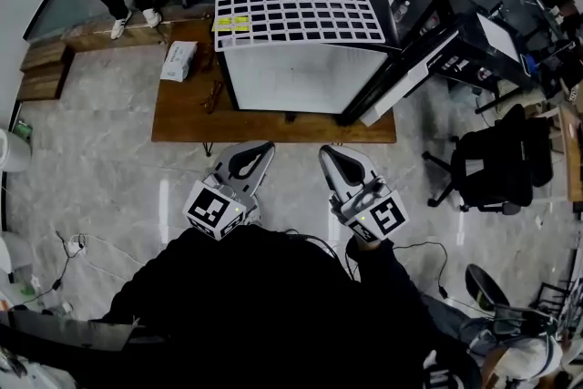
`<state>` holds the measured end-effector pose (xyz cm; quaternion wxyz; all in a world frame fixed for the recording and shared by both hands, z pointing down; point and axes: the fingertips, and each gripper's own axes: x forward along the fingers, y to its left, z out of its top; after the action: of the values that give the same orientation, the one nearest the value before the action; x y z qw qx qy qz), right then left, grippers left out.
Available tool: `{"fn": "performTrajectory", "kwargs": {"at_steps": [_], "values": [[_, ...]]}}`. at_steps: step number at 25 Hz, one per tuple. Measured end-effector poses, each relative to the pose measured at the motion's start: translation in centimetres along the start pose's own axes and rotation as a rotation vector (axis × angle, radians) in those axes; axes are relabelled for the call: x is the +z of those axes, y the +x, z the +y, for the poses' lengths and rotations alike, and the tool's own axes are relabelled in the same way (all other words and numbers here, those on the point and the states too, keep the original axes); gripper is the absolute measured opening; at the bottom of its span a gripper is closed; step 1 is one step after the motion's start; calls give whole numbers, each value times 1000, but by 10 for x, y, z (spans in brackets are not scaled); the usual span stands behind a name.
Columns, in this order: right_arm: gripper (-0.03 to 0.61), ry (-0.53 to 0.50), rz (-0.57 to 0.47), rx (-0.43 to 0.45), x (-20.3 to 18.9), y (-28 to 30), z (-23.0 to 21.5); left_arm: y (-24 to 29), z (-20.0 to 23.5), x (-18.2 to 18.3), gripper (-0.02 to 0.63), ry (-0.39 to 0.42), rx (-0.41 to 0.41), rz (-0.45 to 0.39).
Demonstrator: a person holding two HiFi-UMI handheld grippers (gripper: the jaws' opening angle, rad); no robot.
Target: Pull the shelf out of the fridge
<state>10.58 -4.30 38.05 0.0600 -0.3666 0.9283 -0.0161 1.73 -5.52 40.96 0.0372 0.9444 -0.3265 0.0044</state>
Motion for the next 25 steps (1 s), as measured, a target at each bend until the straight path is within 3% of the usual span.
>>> {"fn": "performTrajectory", "kwargs": {"at_steps": [15, 25], "values": [[6, 14, 6, 36, -19, -34, 34, -20, -54, -20, 6, 9, -8, 24], [6, 12, 36, 23, -24, -24, 40, -30, -43, -16, 6, 8, -14, 24]]}}
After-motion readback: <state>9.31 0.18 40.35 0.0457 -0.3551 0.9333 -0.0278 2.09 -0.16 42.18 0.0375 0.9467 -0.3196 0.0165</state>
